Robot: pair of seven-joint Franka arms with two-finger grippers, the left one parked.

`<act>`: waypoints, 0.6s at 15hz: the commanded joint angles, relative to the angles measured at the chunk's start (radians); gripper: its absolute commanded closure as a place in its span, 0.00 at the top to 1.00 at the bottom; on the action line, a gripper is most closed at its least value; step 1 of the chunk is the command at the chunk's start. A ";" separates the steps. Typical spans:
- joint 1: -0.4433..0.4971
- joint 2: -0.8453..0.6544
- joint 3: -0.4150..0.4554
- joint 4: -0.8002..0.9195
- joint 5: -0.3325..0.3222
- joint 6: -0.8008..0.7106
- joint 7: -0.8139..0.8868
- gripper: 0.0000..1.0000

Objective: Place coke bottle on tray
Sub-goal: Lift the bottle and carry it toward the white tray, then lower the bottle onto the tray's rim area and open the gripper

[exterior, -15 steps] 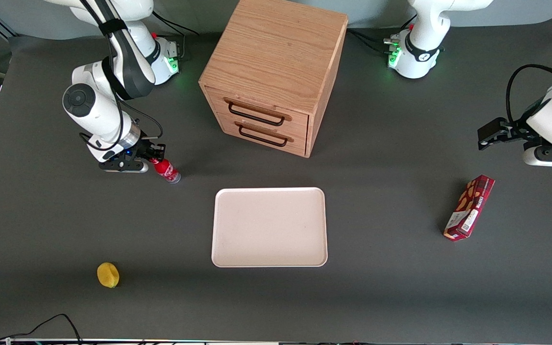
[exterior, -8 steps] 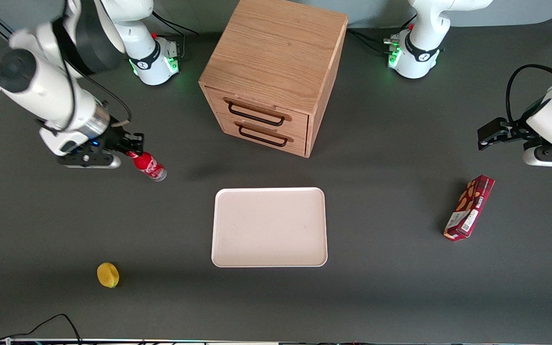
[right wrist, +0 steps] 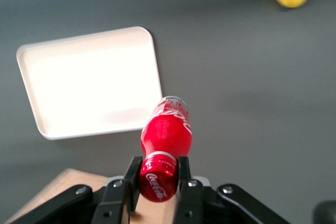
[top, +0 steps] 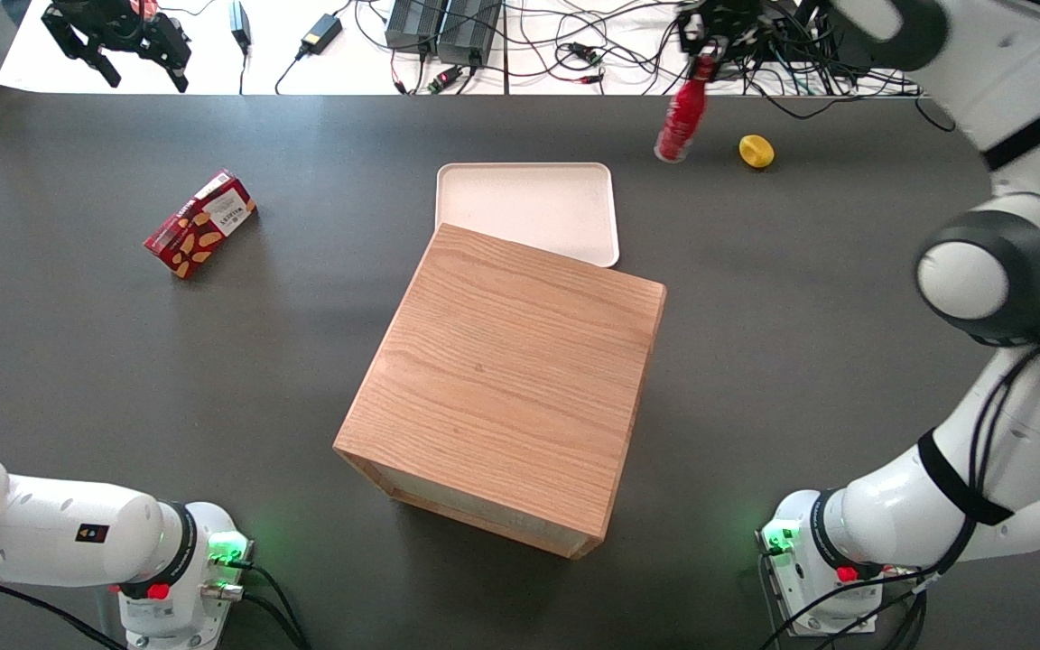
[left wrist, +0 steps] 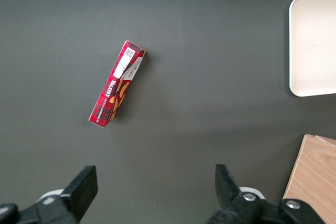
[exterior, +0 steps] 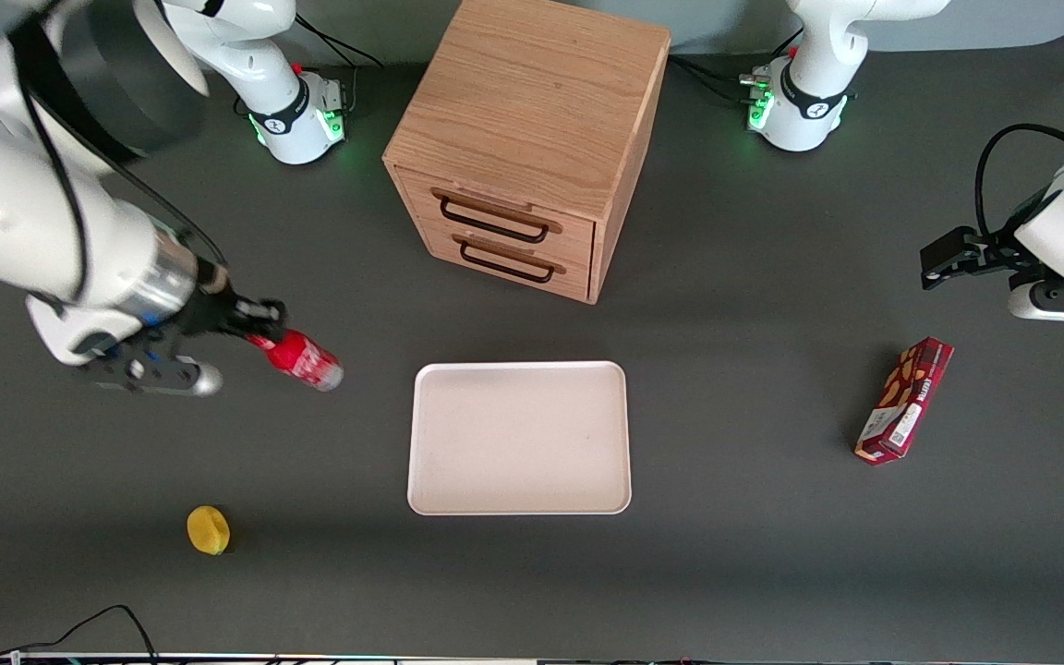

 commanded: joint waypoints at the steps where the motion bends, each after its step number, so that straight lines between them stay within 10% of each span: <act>1: 0.070 0.212 0.019 0.175 -0.098 0.107 0.163 0.00; 9: 0.117 0.402 0.047 0.125 -0.237 0.348 0.375 0.00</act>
